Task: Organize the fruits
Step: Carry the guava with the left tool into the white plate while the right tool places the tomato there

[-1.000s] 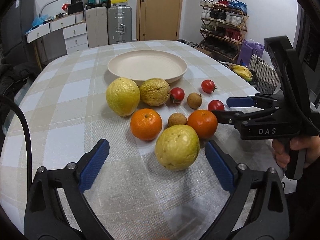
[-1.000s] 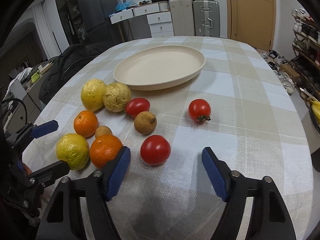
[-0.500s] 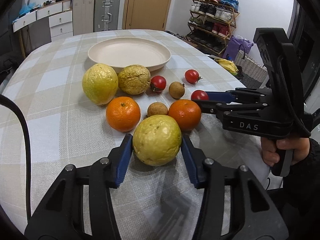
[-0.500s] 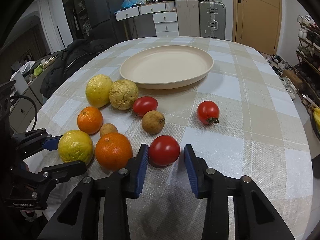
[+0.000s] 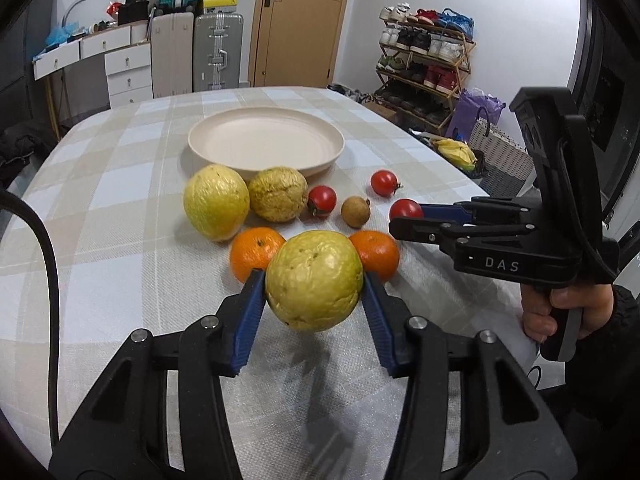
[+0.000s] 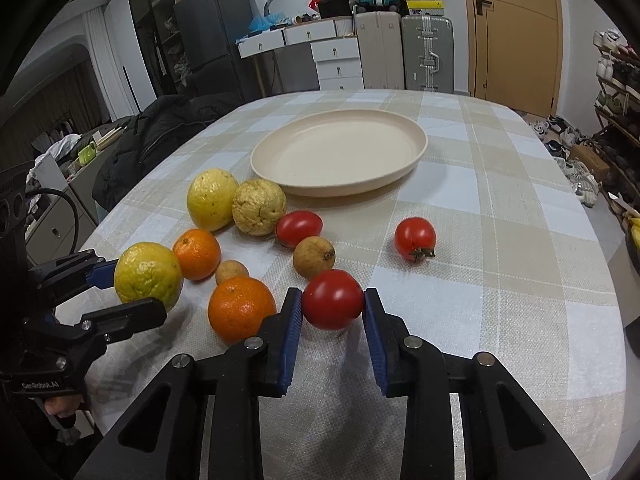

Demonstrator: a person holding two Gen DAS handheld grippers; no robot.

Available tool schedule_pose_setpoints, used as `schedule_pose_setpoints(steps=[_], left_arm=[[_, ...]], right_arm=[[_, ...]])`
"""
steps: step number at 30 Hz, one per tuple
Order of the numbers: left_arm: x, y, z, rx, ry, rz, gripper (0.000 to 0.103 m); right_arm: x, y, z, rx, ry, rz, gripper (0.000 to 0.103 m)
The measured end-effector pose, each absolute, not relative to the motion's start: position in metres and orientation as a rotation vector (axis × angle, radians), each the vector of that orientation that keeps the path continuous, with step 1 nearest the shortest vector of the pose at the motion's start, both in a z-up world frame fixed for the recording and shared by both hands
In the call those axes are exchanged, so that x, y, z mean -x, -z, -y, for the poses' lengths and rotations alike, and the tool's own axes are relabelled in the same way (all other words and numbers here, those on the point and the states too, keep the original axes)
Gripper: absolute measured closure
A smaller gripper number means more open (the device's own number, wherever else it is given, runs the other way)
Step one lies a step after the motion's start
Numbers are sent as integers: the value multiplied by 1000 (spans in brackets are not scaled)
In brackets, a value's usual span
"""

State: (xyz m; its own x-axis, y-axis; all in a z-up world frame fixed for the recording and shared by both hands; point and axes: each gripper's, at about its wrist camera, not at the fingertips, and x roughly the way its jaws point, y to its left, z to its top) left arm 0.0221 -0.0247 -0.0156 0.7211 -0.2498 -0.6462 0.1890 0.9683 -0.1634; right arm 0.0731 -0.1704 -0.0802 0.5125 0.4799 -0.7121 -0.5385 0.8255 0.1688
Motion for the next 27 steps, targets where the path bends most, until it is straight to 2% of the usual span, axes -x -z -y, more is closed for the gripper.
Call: schedule_pose_setpoints(steps=[27], left_arm=[[-66,-37,-8,98,110,-582,57]], right_arm=[[-92,22,166,5,-659,-702,72]])
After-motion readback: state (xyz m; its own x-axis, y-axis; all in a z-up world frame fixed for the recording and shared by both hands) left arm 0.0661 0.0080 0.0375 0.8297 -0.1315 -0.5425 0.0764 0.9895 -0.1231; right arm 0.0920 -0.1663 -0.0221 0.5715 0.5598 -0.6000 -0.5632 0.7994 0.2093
